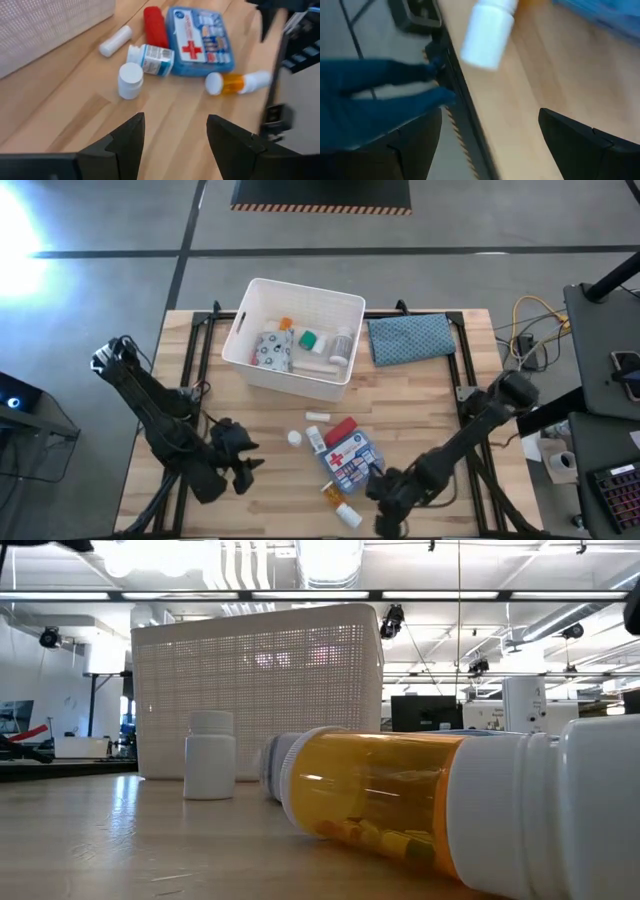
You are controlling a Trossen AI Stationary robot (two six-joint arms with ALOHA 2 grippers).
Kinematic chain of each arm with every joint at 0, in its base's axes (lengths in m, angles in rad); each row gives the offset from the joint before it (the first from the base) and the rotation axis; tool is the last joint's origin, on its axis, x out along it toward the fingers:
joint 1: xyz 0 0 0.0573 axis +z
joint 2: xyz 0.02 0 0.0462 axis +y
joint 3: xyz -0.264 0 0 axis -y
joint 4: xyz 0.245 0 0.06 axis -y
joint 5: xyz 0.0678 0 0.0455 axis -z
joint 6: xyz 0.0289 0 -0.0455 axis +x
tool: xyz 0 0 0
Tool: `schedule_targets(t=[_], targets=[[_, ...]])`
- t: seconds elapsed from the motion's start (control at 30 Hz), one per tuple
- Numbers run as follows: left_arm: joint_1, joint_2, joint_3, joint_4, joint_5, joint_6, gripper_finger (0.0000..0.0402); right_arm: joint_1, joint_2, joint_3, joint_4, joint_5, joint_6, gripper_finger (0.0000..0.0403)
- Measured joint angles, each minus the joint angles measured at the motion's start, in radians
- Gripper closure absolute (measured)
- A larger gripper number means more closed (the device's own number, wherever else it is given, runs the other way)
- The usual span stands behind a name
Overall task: Pick & place medical supplies in basket/bin
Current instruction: Put the bottom small white pill bottle into the white bin
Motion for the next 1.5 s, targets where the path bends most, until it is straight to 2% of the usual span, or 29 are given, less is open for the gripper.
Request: schedule_targets(t=[0.1,0.23,0.37,0.67,0.77,0.87,1.1,1.23,1.33,1.43,1.5], targets=[[-0.001,0.033,-0.008,0.001,0.003,0.000,0.0208,-0.001,0.092,0.099,-0.054,0.022,0.092,0.0081],[-0.022,0.065,-0.011,0.000,0.020,0.000,0.0208,0.000,0.203,0.260,-0.221,0.086,0.172,0.0082],[-0.044,0.080,-0.011,0.000,0.023,0.025,0.0208,0.000,0.295,0.414,-0.322,0.161,0.195,0.0083],[-0.074,0.081,-0.042,0.000,0.024,0.035,0.0208,-0.009,0.498,0.661,-0.436,0.189,0.216,0.0084],[-0.085,0.081,-0.050,0.001,0.030,0.035,0.0208,-0.010,0.560,0.735,-0.520,0.190,0.224,0.0098],[-0.093,0.081,-0.054,0.001,0.032,0.027,0.0208,-0.012,0.581,0.788,-0.573,0.190,0.225,0.0135],[-0.096,0.081,-0.055,0.002,0.032,0.023,0.0208,-0.014,0.555,0.808,-0.623,0.213,0.244,0.0260],[-0.096,0.081,-0.062,0.014,0.018,0.022,0.0208,-0.008,0.445,0.860,-0.615,0.239,0.220,0.0267],[-0.096,0.081,-0.068,0.037,-0.017,0.021,0.0208,-0.001,0.324,0.885,-0.645,0.363,0.215,0.0267],[-0.095,0.081,-0.068,0.044,-0.057,0.020,0.0208,-0.026,0.203,0.882,-0.743,0.586,0.214,0.0266],[-0.091,0.081,-0.068,0.059,-0.095,0.001,0.0208,-0.086,0.125,0.869,-0.811,0.718,0.204,0.0252]])
